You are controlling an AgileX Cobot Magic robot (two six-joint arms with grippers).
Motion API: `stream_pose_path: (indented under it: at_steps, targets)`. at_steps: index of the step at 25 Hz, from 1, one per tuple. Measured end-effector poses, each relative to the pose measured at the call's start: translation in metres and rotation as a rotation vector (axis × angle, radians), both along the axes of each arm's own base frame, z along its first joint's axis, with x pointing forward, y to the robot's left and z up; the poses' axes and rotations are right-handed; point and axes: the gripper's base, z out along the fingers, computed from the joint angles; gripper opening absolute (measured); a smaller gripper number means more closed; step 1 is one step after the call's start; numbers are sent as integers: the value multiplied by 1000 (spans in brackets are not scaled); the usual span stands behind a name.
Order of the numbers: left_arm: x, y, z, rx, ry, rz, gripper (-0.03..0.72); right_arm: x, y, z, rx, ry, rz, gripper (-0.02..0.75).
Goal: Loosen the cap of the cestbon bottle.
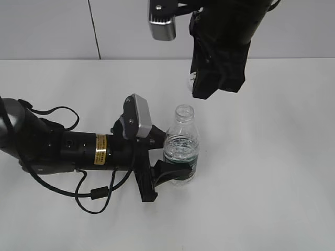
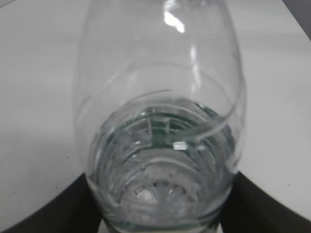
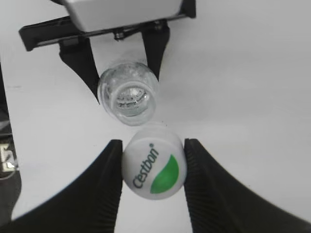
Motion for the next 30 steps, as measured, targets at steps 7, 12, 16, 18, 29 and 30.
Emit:
stream_pose_path:
  at_steps: [7, 12, 16, 18, 29, 30]
  targets:
    - [0, 0, 0, 0, 0, 0, 412, 9, -11, 0, -19, 6, -403, 294]
    - [0, 0, 0, 0, 0, 0, 412, 22, -29, 0, 15, 39, -626, 294]
    - [0, 0, 0, 0, 0, 0, 412, 39, -57, -1, 63, 90, -791, 294]
    - [0, 0, 0, 0, 0, 0, 412, 48, -73, 0, 104, 133, -862, 294]
    - [0, 0, 0, 0, 0, 0, 412, 67, -130, -11, 128, 195, -1049, 294]
    - [0, 0, 0, 0, 0, 0, 412, 67, -134, -17, 116, 213, -1061, 294]
